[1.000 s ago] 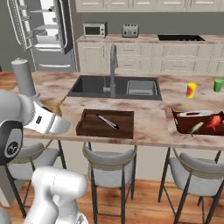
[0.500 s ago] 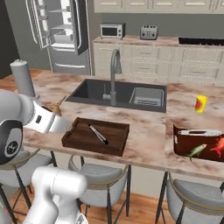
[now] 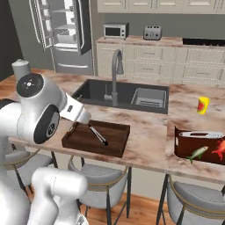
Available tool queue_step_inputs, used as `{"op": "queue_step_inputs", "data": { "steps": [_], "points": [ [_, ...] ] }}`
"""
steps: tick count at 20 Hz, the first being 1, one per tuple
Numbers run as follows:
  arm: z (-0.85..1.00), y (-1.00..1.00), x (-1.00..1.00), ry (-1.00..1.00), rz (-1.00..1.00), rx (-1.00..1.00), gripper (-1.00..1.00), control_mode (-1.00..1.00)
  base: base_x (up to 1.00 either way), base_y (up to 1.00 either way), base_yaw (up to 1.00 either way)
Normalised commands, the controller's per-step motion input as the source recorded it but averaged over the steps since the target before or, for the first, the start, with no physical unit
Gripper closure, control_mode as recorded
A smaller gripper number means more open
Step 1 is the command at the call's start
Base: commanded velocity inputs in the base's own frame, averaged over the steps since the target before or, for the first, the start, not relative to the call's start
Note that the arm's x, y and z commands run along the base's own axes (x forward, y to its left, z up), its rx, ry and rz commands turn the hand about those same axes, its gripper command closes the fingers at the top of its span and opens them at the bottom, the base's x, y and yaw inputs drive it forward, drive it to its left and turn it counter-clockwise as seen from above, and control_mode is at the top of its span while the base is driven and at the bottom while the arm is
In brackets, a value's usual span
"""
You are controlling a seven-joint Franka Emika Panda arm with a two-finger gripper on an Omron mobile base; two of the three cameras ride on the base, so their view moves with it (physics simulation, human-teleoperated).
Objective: Gather the onion and avocado from the fridge and place them on a tray on the dining counter. Then gather the fishs from the fridge and place them on the other tray.
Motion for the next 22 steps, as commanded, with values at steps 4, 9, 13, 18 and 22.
{"op": "queue_step_inputs", "data": {
  "steps": [4, 9, 13, 18, 22],
  "points": [
    [-0.40, -0.17, 1.00, 0.40, 0.17, 0.09, 1.00, -1.00, 0.00, 0.00, 0.00],
    [-0.66, 0.00, 0.69, 0.50, 0.03, 0.00, 1.00, -1.00, 0.00, 0.00, 0.00],
    [-0.70, -0.14, 0.57, 0.40, 0.00, 0.00, 1.00, -1.00, 0.00, 0.00, 0.00],
    [-0.64, -0.35, 0.54, 0.17, 0.02, 0.00, 1.00, -1.00, 0.00, 0.00, 0.00],
    [-0.54, -0.29, 0.57, 0.01, 0.05, 0.00, 1.00, -1.00, 0.00, 0.00, 0.00]
  ]
}}
